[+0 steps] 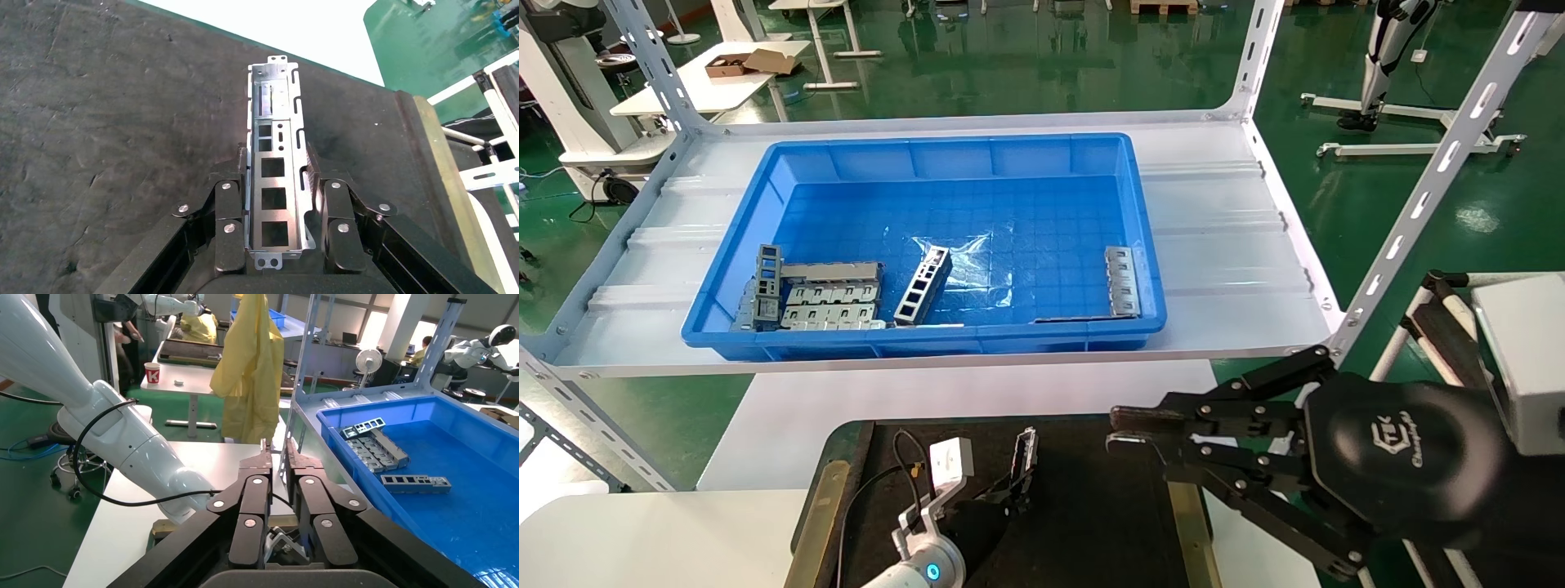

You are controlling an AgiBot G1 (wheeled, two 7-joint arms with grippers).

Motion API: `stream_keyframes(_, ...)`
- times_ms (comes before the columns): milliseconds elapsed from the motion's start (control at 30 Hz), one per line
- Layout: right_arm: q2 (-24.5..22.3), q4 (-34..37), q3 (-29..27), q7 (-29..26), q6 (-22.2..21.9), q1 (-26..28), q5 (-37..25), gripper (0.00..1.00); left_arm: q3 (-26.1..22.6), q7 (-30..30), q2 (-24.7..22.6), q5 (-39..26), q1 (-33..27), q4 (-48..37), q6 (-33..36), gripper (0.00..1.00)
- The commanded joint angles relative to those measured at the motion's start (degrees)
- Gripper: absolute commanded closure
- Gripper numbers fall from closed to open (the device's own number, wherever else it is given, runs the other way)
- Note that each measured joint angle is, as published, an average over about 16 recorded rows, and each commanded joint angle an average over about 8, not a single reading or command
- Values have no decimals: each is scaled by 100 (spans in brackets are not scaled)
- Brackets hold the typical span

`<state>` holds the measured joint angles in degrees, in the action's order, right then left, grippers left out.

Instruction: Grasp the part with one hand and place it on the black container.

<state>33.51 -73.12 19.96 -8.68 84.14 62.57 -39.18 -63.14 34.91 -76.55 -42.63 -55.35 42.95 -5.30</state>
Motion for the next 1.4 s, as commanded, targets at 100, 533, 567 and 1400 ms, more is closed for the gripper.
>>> stream_keyframes(100,0,0,0,0,0,0,0,0,30,-1,-2,-47,5,34,8,0)
stream_keyframes(533,-1,0,2,1,-1,0,1,0,137,-173,396,-393,94,643,187,0)
stream_keyframes(567,-1,0,2,1,-1,0,1,0,142,-194,491,-422,98,757,259,0)
stream_keyframes(1400,-2,0,4,2,-2,1,3,0,430,-970,3333,-291,-352,2695,4094,0)
